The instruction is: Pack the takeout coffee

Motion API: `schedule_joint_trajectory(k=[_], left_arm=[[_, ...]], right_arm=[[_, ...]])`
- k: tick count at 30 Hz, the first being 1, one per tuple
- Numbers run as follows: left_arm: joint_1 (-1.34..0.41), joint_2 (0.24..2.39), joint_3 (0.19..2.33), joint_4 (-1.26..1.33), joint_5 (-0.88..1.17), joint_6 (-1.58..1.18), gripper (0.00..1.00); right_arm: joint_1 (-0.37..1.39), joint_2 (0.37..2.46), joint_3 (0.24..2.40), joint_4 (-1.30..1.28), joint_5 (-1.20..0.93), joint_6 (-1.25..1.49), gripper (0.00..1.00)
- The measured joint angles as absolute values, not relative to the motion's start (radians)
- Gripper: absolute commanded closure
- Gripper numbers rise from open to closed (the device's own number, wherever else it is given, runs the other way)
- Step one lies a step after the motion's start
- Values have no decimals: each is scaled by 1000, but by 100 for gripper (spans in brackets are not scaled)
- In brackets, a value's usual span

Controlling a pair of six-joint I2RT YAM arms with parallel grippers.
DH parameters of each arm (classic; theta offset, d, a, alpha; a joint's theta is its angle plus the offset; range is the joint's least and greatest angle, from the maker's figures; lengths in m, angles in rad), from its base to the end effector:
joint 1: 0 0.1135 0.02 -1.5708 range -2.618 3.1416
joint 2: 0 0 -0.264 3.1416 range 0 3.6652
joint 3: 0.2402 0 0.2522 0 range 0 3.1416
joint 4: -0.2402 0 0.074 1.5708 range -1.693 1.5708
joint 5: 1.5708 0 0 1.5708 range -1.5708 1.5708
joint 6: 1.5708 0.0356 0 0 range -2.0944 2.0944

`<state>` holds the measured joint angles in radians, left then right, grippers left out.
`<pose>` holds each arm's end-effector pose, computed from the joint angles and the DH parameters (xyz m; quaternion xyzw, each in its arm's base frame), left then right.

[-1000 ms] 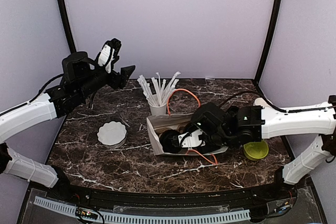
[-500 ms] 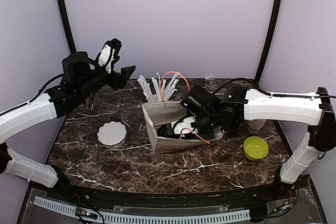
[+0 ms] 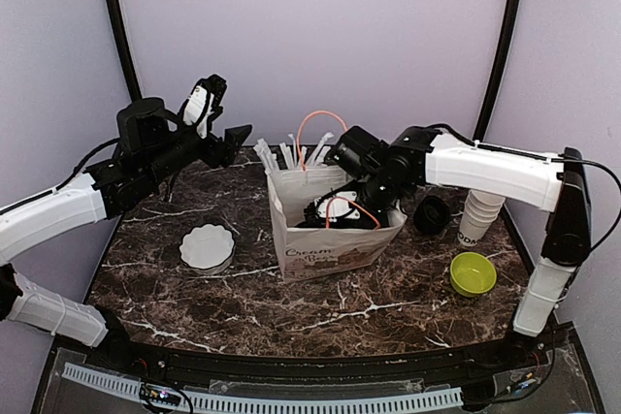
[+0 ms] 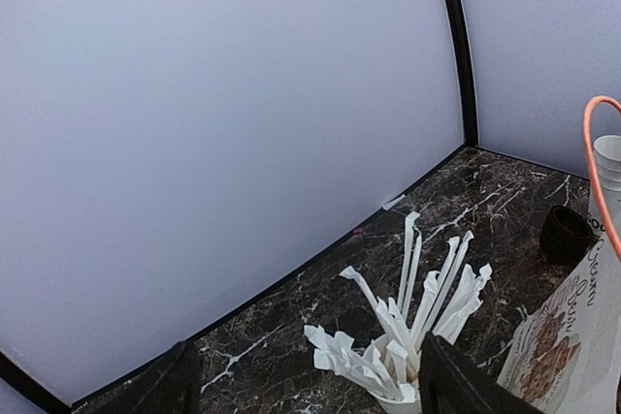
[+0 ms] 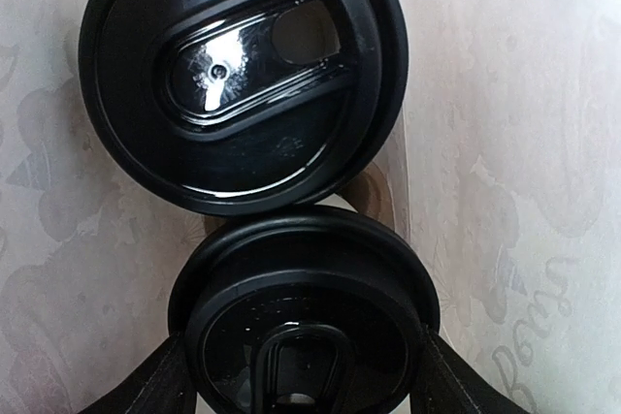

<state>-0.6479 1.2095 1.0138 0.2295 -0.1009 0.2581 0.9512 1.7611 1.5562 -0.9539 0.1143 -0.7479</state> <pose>0.2318 -0.1709 0.3754 0.2712 0.6400 -0.1047 0.7112 0.2157 0.2954 0.2814 -0.7262 0.6541 -0.0349 0.2088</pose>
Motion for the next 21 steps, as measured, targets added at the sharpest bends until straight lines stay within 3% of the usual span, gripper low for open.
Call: schedule_joint_trajectory(k=[21], left_arm=[[-648, 1209, 1012, 229, -82, 258, 21]], right_arm=[[835, 2006, 1898, -1230, -77, -842, 56]])
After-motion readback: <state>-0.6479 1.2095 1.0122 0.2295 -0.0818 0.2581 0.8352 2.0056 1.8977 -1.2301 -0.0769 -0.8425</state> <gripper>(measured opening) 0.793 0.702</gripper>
